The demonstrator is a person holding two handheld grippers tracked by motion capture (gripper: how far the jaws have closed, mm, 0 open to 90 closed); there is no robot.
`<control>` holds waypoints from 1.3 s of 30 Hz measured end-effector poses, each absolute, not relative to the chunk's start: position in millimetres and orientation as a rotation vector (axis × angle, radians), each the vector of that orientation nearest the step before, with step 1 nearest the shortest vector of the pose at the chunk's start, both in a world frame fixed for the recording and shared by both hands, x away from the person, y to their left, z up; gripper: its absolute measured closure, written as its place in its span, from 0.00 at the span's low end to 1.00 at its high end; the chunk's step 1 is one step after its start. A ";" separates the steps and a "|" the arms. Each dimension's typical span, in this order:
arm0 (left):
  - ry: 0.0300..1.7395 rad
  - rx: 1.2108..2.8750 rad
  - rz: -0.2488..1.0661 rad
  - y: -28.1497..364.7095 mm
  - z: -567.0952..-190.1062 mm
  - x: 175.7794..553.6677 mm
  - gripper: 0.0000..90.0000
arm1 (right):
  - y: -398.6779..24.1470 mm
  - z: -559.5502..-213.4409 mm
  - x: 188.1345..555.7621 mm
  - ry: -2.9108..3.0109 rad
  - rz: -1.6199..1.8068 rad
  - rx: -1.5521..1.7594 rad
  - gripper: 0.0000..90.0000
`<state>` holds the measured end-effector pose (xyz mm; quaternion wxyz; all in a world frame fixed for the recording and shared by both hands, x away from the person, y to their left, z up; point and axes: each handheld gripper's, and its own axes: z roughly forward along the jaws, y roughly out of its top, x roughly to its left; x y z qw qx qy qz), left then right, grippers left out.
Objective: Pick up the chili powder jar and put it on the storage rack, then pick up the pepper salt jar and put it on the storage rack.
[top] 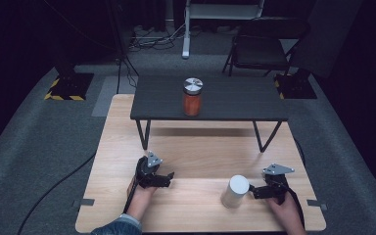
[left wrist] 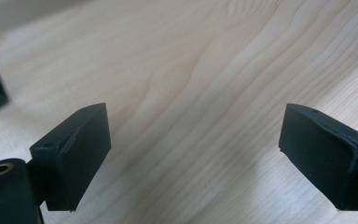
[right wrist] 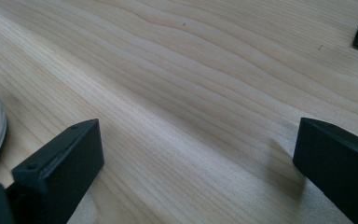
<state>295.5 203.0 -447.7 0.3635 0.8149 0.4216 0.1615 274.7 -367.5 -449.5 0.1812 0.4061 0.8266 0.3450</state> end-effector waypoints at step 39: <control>1.099 2.155 0.433 187.7 -450.6 299.6 0.01 | -367.4 -449.4 274.6 2.334 0.974 1.147 0.02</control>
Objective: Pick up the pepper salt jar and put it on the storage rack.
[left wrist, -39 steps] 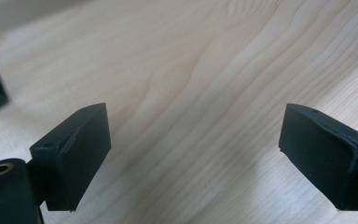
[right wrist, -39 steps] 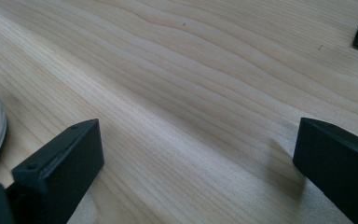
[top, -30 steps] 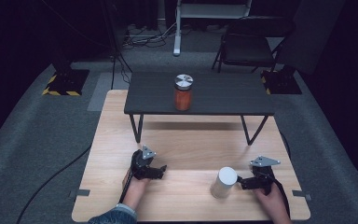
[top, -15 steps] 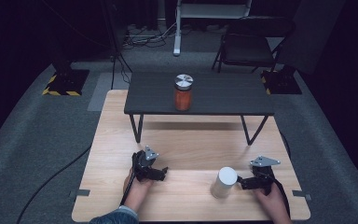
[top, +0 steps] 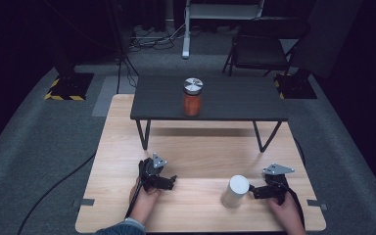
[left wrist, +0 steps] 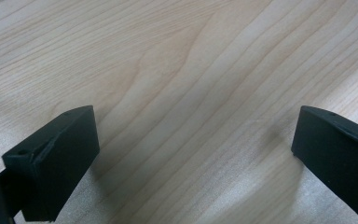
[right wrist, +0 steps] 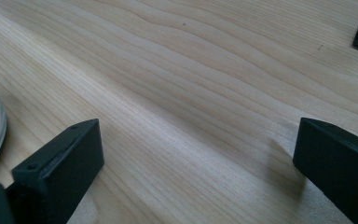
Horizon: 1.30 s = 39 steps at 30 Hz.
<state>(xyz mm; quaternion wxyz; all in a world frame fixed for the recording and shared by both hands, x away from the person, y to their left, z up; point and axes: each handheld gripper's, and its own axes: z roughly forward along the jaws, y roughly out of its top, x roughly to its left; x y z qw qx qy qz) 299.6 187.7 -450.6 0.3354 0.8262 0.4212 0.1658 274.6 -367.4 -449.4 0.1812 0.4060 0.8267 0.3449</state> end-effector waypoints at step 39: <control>1.087 2.160 0.432 187.9 -450.6 299.8 0.01 | -403.8 -433.8 224.6 2.199 1.244 1.060 0.04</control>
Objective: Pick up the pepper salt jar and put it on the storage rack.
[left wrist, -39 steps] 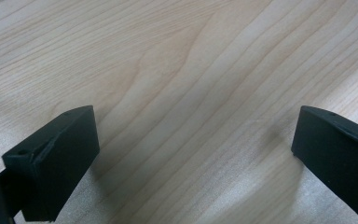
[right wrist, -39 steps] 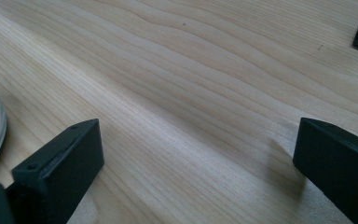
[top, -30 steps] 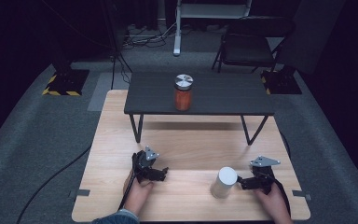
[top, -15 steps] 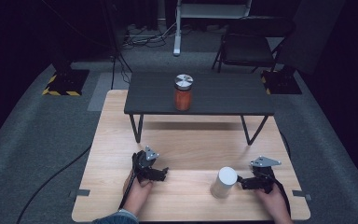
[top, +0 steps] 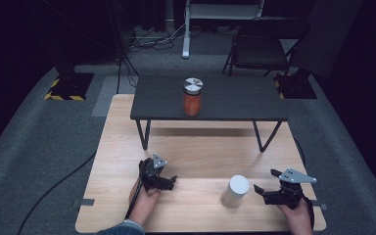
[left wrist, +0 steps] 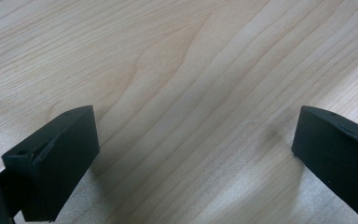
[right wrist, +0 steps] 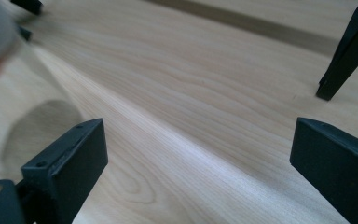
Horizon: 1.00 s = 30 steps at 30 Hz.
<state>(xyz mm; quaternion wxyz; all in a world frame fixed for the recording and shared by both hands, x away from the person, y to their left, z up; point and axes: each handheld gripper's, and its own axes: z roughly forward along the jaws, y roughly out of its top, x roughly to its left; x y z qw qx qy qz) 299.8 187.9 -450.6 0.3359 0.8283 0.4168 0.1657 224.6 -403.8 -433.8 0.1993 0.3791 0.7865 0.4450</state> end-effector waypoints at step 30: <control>1.071 2.165 0.431 188.3 -451.2 300.0 0.01 | -393.4 -422.9 152.5 2.155 1.384 0.833 0.04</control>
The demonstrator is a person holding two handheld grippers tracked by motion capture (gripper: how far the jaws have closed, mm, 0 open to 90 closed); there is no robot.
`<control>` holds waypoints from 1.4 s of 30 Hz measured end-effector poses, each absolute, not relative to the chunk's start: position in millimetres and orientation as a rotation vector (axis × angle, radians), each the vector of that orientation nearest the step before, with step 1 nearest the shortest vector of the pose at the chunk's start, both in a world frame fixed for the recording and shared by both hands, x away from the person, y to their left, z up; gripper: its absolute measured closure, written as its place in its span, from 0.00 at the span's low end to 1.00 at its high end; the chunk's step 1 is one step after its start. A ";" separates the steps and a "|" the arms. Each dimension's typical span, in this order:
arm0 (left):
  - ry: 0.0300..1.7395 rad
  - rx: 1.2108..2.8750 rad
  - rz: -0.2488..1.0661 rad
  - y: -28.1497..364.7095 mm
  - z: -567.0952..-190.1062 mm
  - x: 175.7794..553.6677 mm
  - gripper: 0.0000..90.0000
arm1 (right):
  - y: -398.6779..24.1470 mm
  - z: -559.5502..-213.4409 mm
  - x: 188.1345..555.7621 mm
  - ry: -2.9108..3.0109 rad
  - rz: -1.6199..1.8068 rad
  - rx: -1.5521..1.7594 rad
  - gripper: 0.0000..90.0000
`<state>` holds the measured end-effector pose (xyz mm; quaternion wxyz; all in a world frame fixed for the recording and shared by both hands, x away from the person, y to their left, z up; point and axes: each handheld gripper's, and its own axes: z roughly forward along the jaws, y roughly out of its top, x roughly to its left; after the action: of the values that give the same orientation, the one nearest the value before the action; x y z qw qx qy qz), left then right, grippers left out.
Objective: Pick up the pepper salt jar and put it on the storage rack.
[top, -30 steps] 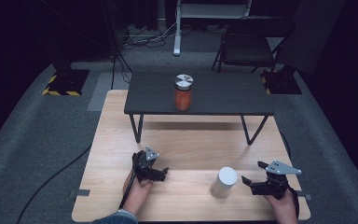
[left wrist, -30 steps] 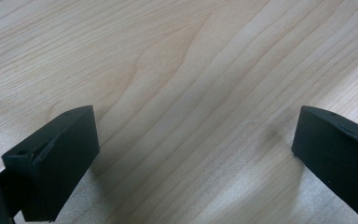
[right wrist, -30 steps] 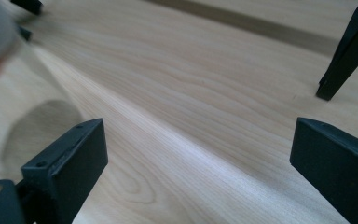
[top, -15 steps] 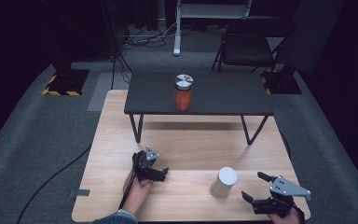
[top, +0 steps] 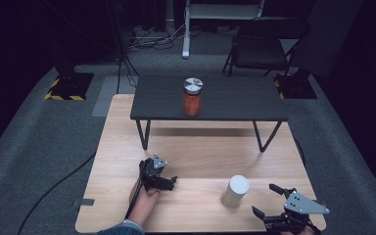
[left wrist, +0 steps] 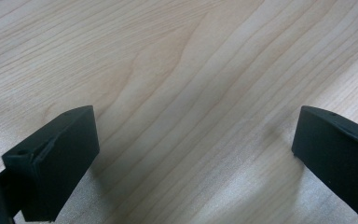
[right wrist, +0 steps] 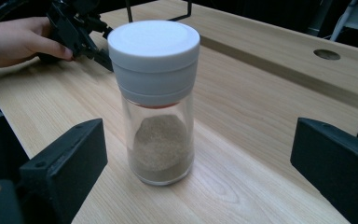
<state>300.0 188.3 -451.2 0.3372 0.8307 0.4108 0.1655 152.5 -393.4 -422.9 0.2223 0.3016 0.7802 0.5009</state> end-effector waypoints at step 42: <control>1.087 2.164 0.438 183.4 -450.5 298.0 0.00 | -345.2 -430.7 211.2 2.277 1.437 0.764 0.36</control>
<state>298.0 183.4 -450.5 0.3336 0.8289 0.4165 0.1678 211.2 -345.2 -430.7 0.1706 0.2690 0.8016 0.5059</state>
